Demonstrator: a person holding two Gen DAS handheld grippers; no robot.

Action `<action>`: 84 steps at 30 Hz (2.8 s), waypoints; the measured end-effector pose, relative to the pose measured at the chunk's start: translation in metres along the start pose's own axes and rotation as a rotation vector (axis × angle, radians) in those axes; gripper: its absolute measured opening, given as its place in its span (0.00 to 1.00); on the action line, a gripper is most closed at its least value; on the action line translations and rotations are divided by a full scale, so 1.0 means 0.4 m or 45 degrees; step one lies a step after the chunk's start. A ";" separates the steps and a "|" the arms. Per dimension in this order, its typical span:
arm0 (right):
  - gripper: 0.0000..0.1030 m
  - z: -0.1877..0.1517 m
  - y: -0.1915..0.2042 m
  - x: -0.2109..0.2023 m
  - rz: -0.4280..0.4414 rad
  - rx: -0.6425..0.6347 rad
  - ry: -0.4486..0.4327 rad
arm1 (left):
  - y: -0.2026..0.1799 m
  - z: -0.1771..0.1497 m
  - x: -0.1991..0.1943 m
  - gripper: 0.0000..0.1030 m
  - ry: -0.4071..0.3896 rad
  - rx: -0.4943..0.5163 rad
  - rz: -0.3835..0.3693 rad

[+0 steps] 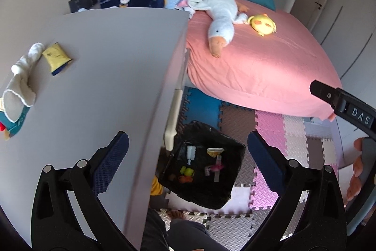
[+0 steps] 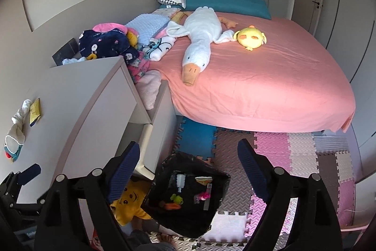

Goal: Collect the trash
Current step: 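Open both grippers over the bin to drop the seahorse and pink toy, then move both open grippers back over the desk toward the remaining items, then grasp the red heart toy with the left gripper while the right grasps the yellow snack bag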

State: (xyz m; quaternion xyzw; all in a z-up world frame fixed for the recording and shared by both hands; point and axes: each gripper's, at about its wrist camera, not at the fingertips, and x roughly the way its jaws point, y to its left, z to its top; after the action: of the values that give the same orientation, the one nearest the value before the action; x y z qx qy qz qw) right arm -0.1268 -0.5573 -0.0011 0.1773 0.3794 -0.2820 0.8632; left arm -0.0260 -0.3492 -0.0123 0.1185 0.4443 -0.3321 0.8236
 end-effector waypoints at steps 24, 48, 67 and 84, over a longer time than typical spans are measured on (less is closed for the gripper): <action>0.83 -0.012 0.306 -0.002 0.217 -0.195 -0.021 | 0.278 -0.044 -0.091 0.95 -0.081 -0.179 0.163; 0.83 -0.015 0.690 0.075 0.385 -0.414 0.047 | 0.642 -0.115 -0.196 0.95 -0.139 -0.384 0.330; 0.83 0.030 0.877 0.145 0.405 -0.507 0.043 | 0.821 -0.109 -0.183 0.68 -0.148 -0.475 0.310; 0.83 0.078 0.990 0.277 0.369 -0.596 0.100 | 0.872 -0.060 -0.092 0.47 -0.076 -0.383 0.322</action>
State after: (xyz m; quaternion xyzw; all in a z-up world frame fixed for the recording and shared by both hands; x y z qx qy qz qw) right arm 0.1979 -0.3043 -0.0280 0.0364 0.4379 -0.0532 0.8967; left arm 0.1718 -0.0593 -0.0310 0.0392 0.4458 -0.1593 0.8800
